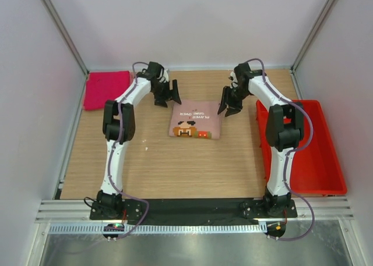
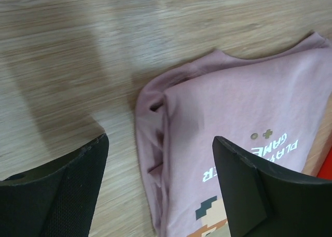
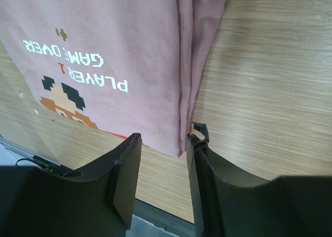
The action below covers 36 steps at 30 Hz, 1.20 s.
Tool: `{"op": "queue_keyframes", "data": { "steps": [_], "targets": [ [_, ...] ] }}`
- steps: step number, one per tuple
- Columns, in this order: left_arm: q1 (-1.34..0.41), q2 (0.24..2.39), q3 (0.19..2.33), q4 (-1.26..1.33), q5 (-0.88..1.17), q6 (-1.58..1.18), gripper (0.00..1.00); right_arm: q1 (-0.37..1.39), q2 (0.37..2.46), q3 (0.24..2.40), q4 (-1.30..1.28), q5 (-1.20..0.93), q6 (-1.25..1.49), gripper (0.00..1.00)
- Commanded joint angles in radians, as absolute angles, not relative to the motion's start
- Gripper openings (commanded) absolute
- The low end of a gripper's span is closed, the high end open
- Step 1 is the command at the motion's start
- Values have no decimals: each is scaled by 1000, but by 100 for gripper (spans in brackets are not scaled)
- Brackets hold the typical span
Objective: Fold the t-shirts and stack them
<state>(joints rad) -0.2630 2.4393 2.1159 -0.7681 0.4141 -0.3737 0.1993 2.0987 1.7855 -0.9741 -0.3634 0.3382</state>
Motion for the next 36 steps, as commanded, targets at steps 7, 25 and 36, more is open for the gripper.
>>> {"op": "queue_keyframes", "data": {
  "steps": [7,25,36],
  "targets": [
    [-313,2470,2040,-718,362,-463,75,199,2010,1744,-934,-420,339,47],
    [-334,2520,2020,-663,382,-454,0,181,1953,1675,-911,-457,360,47],
    [-333,2323,2028,-857,95,-403,0,204,1844,1618,-913,-448,400,48]
  ]
}}
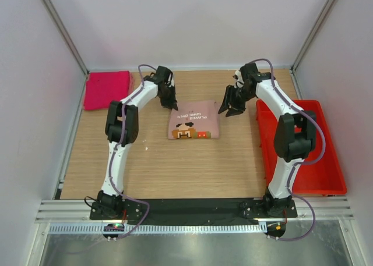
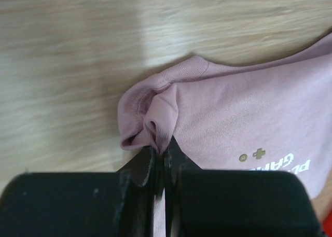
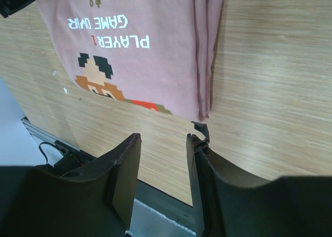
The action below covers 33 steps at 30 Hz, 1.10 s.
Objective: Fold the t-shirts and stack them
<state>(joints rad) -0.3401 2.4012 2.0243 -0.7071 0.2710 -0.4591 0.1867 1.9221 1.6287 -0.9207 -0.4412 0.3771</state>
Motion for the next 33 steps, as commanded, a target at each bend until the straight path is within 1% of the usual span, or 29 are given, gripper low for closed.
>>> {"op": "queue_keyframes", "data": {
  "steps": [1,5,14,20,26,30,33],
  "targets": [
    [-333,2307,2028,-867,74,-391,0,213,1841,1617,-913,-449,405,47],
    [-334,2188,1967,-870,-66,-362,0,238,1832,1621,-920,-445,406,48],
    [-327,2100,1999,-940,-294,-252,0,281,1813,1606,-923,-448,426,48],
    [-295,2086,2052,-947,-385,-180,0,298,1806,1591,-917,-451,434,48],
    [-249,2099,2149,-945,-485,-89,0,304,1795,1560,-913,-448,431,48],
    [-226,2109,2200,-930,-583,-17,0,304,1799,1565,-914,-445,437,48],
    [-207,2109,2213,-908,-614,24,0,304,1804,1574,-919,-442,434,48]
  ]
}}
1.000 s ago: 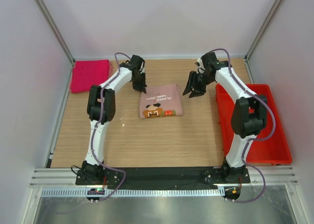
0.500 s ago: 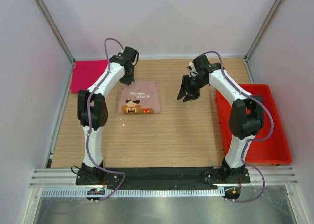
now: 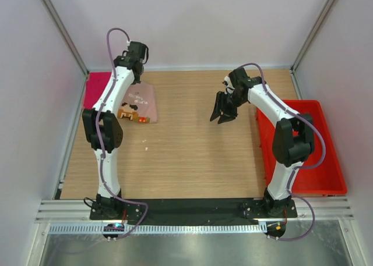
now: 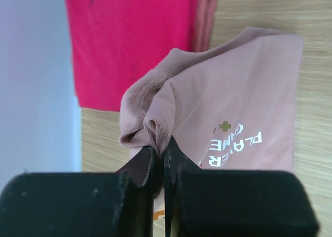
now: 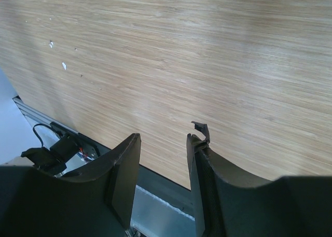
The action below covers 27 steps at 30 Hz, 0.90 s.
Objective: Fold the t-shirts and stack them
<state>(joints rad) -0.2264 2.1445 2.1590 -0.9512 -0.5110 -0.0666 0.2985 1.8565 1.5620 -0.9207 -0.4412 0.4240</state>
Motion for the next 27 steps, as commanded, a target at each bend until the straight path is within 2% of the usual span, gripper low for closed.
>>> {"op": "queue_keyframes", "data": {
  "steps": [1,16,27],
  "targets": [
    [-201,2109,2221,-904,-620,32,0,302,1807,1572,-917,-440,436,48],
    [-167,2088,2301,-749,-667,305,0,304,1859,1577,-919,-443,430,48],
    [-161,2045,2318,-732,-693,356,0,302,1885,1588,-920,-449,431,48]
  ]
}}
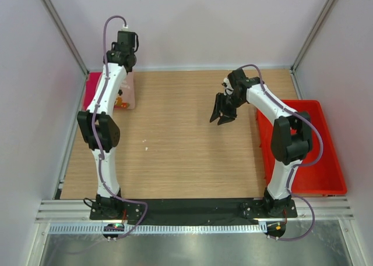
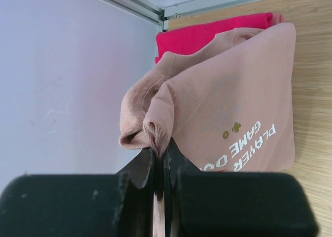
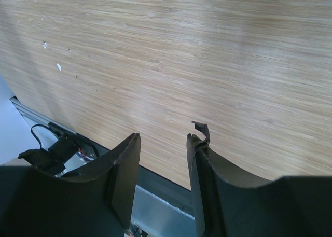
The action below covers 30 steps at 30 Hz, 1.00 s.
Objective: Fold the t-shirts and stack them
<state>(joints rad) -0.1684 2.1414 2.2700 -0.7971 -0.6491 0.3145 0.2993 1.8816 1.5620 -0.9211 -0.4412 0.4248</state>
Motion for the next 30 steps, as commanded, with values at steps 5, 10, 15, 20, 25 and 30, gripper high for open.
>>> {"op": "queue_keyframes", "data": {
  "steps": [5,10,15,20,25,30],
  "targets": [
    [-155,2028,2284,-721,-699,374,0,304,1893,1592,-920,-457,431,48],
    [-140,2017,2280,-718,-698,379,0,302,1899,1595,-920,-462,433,48],
    [-132,2031,2278,-710,-686,383,0,304,1907,1595,-922,-466,434,48],
    [-130,2062,2284,-696,-673,390,0,304,1908,1594,-925,-463,430,48],
    [-114,2091,2296,-664,-647,379,0,302,1907,1588,-925,-459,426,48],
    [-114,2109,2312,-670,-629,357,0,302,1921,1594,-928,-454,422,48]
  ]
}}
